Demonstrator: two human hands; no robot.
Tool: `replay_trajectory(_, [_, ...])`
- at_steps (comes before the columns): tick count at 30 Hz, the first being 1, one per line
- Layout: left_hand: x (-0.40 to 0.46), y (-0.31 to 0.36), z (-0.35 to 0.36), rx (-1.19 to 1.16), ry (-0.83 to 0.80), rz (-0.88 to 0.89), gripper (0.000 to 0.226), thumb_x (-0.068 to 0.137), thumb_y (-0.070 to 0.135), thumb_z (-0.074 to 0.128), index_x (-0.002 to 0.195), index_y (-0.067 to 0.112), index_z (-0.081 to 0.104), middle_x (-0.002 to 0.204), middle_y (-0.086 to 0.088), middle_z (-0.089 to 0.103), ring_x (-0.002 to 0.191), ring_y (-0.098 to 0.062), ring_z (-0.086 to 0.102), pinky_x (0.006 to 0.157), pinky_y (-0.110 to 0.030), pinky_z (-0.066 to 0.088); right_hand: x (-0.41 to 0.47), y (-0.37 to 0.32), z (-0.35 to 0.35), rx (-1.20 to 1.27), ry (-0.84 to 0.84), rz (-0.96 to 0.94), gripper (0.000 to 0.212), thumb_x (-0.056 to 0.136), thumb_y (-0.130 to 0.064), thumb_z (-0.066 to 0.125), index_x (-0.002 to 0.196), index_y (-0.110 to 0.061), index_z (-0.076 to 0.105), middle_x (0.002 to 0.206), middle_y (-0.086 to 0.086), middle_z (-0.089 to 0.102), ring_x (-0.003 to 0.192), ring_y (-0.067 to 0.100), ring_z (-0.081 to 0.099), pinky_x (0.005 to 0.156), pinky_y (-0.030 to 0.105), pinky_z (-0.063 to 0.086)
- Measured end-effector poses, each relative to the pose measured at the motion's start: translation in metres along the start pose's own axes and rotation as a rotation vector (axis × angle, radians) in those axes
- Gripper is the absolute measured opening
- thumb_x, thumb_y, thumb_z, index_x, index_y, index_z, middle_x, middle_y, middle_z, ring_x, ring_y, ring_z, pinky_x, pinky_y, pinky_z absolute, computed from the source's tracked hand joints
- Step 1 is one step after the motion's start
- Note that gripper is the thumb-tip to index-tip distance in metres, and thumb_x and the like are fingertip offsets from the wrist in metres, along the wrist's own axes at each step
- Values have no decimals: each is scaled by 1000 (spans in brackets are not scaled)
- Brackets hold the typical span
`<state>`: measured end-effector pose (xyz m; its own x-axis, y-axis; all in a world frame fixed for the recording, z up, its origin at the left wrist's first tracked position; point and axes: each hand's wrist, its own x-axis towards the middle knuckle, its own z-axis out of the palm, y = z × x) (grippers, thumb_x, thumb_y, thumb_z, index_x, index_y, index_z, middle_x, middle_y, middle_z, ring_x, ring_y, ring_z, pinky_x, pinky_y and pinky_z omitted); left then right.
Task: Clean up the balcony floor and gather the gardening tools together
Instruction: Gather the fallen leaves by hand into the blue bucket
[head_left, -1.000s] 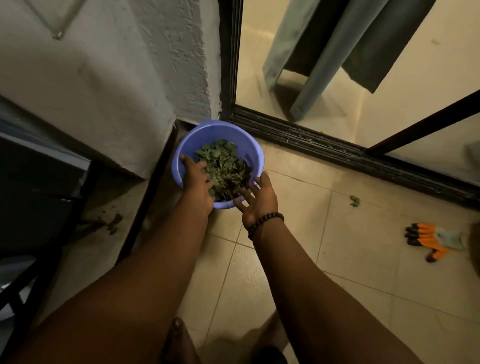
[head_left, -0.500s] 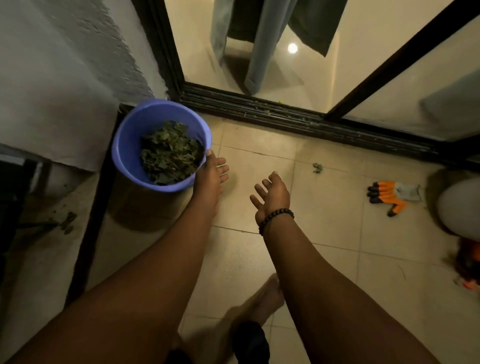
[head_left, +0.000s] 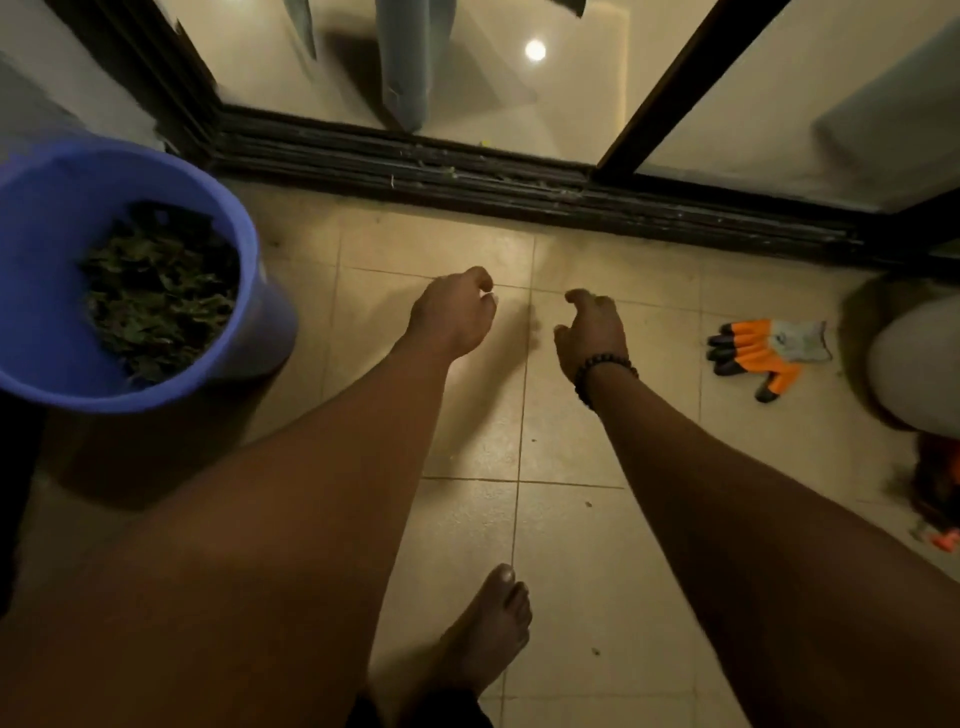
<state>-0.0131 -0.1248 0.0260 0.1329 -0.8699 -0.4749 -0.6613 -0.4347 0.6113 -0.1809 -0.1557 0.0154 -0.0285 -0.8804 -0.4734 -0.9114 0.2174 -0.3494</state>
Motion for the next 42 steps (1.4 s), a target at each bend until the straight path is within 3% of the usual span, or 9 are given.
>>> replay_trajectory(7, [67,-79,87,580,-156,181,65,98,48,52,151,17,32,164,-13,15,148,-40,18,114,-55,24,110,66,52,-213,-14,-42,60,97,-2,45,151,-23,31,161,9,14,145,32,21,116,43,27])
replay_trajectory(11, [55,-108,119,671,-66,220,72,98,43,52,156,15,18,166,-16,-2,151,-41,1,118,-58,15,100,99,83,-296,140,-163,35,97,-29,46,130,-22,54,137,5,49,118,23,51,98,38,42])
replay_trajectory(15, [22,-100,121,311,2,180,42,101,18,52,141,10,49,156,-15,34,143,-30,31,114,-43,34,24,98,108,92,143,47,17,92,-19,51,96,-11,65,102,9,62,91,22,58,80,30,43])
replay_trajectory(20, [-32,-60,90,-745,-253,-297,27,105,30,48,123,15,61,116,-12,68,101,-25,69,84,-37,61,-65,27,105,634,109,98,14,89,-7,64,95,-19,68,90,0,70,84,13,68,72,22,58])
replay_trajectory(25, [-71,-44,29,-928,-40,-311,18,101,18,57,111,13,71,107,-9,74,99,-18,72,80,-27,60,-103,-45,84,592,191,-36,9,88,-11,64,94,-17,68,101,-1,63,96,16,58,71,14,45])
replay_trajectory(30, [-95,-52,-51,-714,327,-295,14,96,10,61,97,20,71,96,1,73,91,-14,71,79,-29,59,-126,-108,55,718,-119,-241,30,84,-15,72,113,-21,67,115,-6,57,99,1,56,74,10,47])
replay_trajectory(35, [-114,-73,-133,-413,729,-225,16,101,14,54,107,11,68,102,6,64,82,3,57,73,0,39,-146,-152,46,763,-147,-265,40,88,-14,69,124,-24,59,121,-5,54,98,4,59,77,14,52])
replay_trajectory(39, [-106,-134,-159,3,646,-273,34,103,26,46,127,8,63,137,-14,57,122,-34,53,96,-35,41,-160,-143,62,580,-105,-244,37,91,-11,63,126,-22,58,121,-4,54,96,4,58,77,10,49])
replay_trajectory(42, [-120,-138,-153,225,621,-292,42,101,31,41,126,4,61,131,-24,56,118,-44,52,99,-53,41,-179,-111,68,352,-48,-208,36,91,-11,61,126,-22,57,123,-1,54,103,13,58,84,30,54])
